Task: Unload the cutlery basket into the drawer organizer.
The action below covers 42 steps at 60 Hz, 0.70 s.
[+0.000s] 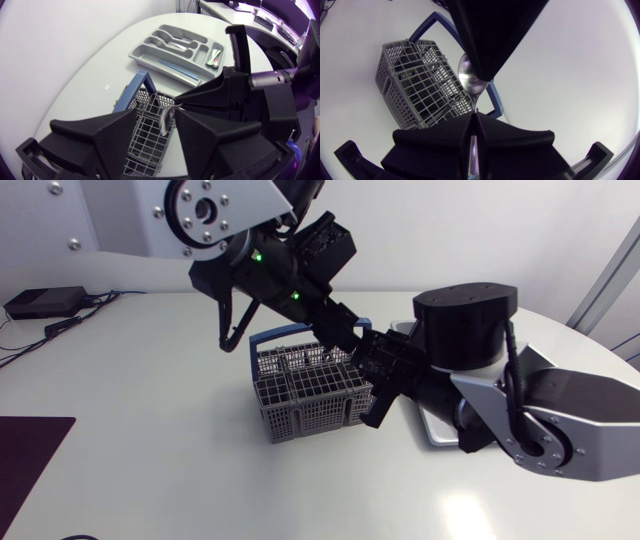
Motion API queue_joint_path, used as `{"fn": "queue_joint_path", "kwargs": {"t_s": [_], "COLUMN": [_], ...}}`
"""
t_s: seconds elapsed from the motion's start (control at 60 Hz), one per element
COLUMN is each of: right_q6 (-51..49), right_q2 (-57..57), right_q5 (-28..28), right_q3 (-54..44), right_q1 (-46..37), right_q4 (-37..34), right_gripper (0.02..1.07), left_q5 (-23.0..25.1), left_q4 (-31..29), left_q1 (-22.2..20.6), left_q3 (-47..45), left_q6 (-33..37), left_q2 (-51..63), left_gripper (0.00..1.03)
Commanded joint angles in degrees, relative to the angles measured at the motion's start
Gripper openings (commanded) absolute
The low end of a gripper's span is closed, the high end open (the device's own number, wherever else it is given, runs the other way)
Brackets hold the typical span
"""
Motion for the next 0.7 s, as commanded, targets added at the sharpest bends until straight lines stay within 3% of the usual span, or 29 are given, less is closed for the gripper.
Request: {"fn": "queue_joint_path", "kwargs": {"t_s": [0.0, 0.183, 0.317, 0.4, 0.467, 0.583, 0.683], "right_q6": [0.01, -2.18, -9.04, -16.25, -23.01, -34.44, -40.59], "right_q2": [-2.71, -10.62, -17.82, -19.93, -19.67, -16.77, -13.08], "right_q5": [-0.97, -8.96, -24.96, -37.79, -43.86, -49.57, -50.62], "right_q3": [-1.53, -4.08, -5.84, -6.1, -6.63, -7.77, -8.21], "right_q1": [-0.41, -8.14, -23.87, -36.62, -44.7, -54.37, -58.68], "right_q4": [-1.3, -8.06, -16.68, -23.8, -27.22, -31.62, -33.11], "right_gripper": [0.1, 0.1, 0.11, 0.11, 0.12, 0.12, 0.12], "left_q5": [0.4, 0.4, 0.4, 0.4, 0.4, 0.4, 0.4], "left_q4": [-0.21, 0.5, 1.55, 1.9, 1.9, 2.08, 2.17], "left_q1": [0.12, 1.97, 4.34, 5.57, 6.36, 7.5, 7.68], "left_q3": [0.55, 0.37, -1.38, -3.49, -5.25, -8.85, -12.37], "left_q6": [-1.25, -1.16, -0.72, -0.02, 1.65, 4.82, 6.66], "left_q2": [-2.43, -5.42, -7.44, -8.32, -9.02, -9.72, -10.51], "left_gripper": [0.98, 0.98, 0.98, 0.98, 0.98, 0.98, 0.98]}}
